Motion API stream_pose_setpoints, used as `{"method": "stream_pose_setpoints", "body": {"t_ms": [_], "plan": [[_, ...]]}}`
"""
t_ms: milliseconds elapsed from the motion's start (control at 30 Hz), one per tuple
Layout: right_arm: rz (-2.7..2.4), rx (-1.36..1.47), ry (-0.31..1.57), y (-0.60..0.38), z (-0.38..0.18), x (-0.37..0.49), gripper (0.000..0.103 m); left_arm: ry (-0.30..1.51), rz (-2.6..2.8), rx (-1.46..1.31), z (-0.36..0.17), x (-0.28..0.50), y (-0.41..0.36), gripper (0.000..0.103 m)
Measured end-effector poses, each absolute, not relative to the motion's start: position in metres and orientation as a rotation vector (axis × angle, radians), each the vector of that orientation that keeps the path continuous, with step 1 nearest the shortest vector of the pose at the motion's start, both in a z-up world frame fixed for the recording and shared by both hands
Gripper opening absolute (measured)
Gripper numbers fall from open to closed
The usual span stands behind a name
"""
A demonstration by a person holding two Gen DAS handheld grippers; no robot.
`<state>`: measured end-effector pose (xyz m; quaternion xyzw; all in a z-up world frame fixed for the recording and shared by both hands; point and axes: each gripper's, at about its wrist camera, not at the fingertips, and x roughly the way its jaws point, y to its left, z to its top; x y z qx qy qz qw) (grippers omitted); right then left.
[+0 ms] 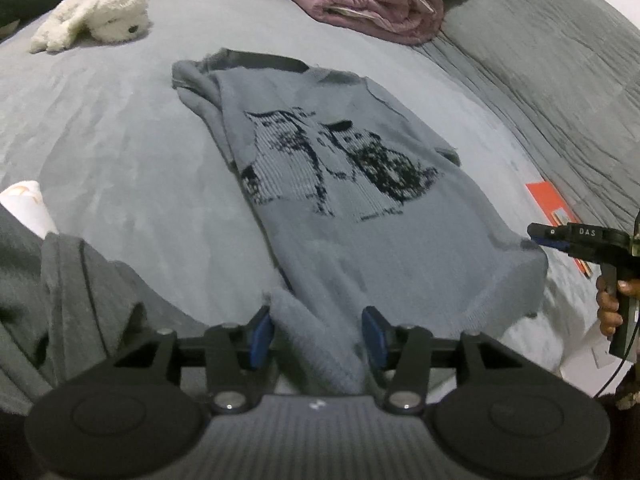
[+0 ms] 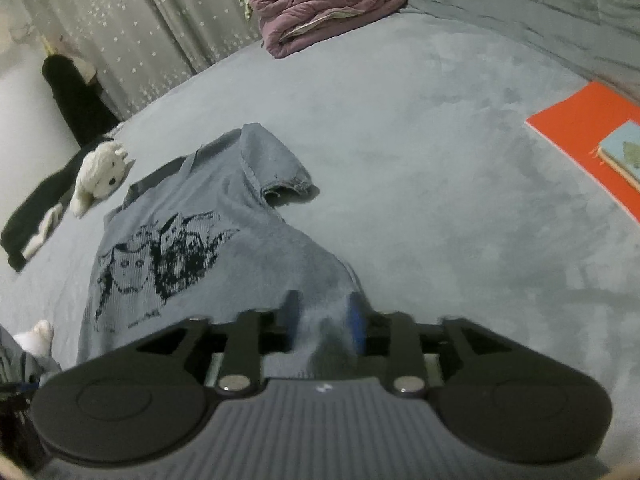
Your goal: Fold clothes
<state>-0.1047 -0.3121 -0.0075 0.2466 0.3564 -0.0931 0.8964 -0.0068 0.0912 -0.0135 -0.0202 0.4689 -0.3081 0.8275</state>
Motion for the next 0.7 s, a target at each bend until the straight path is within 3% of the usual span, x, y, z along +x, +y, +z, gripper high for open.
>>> {"method": "stream_pose_setpoints", "body": {"t_ms": [333,700], "plan": [[-0.157,0.547,0.767,-0.307,-0.019,-0.061,0.036,0.969,-0.547,-0.073,-0.02,0.019,0.087,0.05],[-0.035,0.52,0.683,-0.298,0.01,0.002,0.036,0.866,-0.426,-0.044,0.002,0.086,0.081,0.049]]}}
